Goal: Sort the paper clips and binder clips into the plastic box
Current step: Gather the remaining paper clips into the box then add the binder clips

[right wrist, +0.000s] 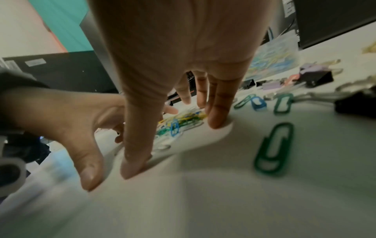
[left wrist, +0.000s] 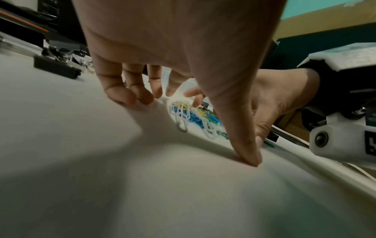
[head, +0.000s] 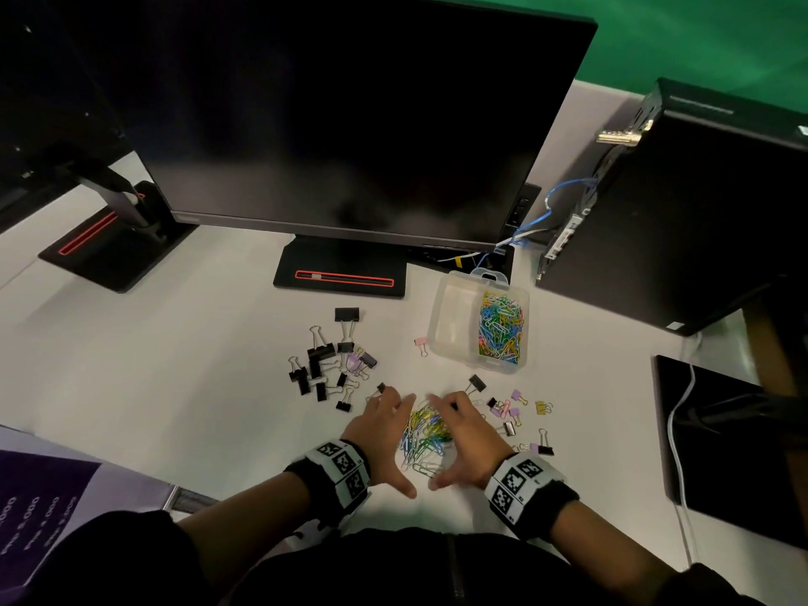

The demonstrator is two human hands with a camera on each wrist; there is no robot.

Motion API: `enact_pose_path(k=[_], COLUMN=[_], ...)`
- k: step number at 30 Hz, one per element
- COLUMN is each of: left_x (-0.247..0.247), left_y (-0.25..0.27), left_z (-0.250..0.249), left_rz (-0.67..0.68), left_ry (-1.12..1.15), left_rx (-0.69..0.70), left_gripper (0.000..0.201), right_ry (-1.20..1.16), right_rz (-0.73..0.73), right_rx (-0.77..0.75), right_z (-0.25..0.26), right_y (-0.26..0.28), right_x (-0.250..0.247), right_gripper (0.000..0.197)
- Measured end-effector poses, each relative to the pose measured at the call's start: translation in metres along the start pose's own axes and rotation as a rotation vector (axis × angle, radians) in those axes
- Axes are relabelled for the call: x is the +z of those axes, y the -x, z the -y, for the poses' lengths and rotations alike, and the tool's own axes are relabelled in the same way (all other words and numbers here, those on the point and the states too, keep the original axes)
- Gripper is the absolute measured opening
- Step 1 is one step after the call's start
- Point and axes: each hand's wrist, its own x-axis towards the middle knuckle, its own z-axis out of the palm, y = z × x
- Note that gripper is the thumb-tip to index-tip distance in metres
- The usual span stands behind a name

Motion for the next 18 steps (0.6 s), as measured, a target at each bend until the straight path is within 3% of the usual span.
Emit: enact_pose_path(k=[4, 13, 18], left_x=[0.004, 0.007, 0.006], left_y=[-0.009, -0.009, -0.012], left_z=[-0.002, 0.005, 0.002], left_rz=[-0.081, -0.175, -0.163], left_ry=[0.089, 0.285, 0.135], left_rx=[0.031, 0.035, 0.064], left_gripper=[0.106, 0.031, 0.021], right_ry=[-0.045, -0.112, 0.013], right_rz=[-0.042, -0.155, -0.127], right_rx=[0.010, -0.039, 0.000], right_z=[0.001, -0.002, 0.004], right_y=[-0.008, -0.016, -0.013], right_x=[0.002, 0.006, 0.002], right_gripper=[0.114, 0.036, 0.021])
